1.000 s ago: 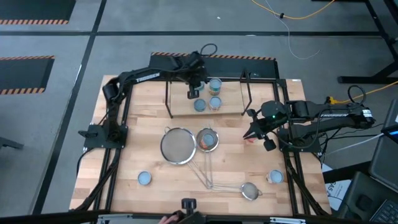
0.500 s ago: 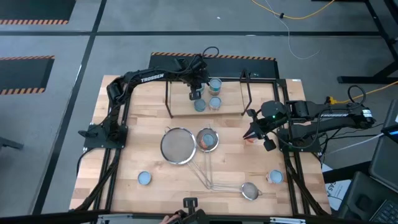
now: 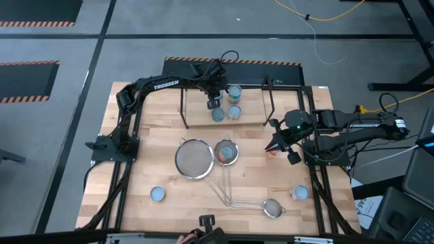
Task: Pick and place cans onto a shelf
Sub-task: Put the canned mixed veggies on the shelf, then put the canned mixed fruits on the shelf
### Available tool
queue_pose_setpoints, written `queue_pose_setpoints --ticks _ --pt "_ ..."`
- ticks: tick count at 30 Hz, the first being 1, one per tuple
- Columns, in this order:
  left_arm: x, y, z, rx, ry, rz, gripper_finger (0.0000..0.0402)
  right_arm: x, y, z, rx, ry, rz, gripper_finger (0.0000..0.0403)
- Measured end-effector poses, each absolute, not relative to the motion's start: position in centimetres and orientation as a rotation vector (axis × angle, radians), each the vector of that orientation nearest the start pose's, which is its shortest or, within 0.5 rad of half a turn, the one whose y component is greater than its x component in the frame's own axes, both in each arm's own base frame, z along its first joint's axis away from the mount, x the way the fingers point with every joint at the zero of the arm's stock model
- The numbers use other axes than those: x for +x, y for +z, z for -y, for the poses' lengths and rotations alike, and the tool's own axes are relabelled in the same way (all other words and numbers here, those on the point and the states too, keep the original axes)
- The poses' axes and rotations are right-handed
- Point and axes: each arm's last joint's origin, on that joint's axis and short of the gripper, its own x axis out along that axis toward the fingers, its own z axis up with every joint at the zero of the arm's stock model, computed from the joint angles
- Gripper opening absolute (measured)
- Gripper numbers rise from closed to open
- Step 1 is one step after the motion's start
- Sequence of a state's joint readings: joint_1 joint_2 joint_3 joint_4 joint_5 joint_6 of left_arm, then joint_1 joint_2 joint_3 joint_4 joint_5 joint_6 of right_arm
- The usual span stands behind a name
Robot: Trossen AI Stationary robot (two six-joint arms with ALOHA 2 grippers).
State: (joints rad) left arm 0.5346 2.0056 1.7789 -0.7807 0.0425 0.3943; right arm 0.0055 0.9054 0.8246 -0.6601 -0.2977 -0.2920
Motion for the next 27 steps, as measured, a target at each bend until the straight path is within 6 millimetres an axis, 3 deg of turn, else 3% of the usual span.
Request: queue_pose_setpoints --ticks 9,20,27 --pt "37.4 25.4 -22.0 0.061 0.244 -1.056 0.0031 17.6 28.7 -0.9 -0.168 0.394 -0.686 0.0037" --pt "37.5 25.4 -22.0 0.068 0.248 -1.04 0.0075 17.6 28.7 -0.9 -0.168 0.394 -0.689 0.0037" --pt "37.5 25.5 -21.8 0.072 0.244 -1.039 0.0078 17.6 28.7 -0.9 -0.167 0.394 -0.69 0.0037"
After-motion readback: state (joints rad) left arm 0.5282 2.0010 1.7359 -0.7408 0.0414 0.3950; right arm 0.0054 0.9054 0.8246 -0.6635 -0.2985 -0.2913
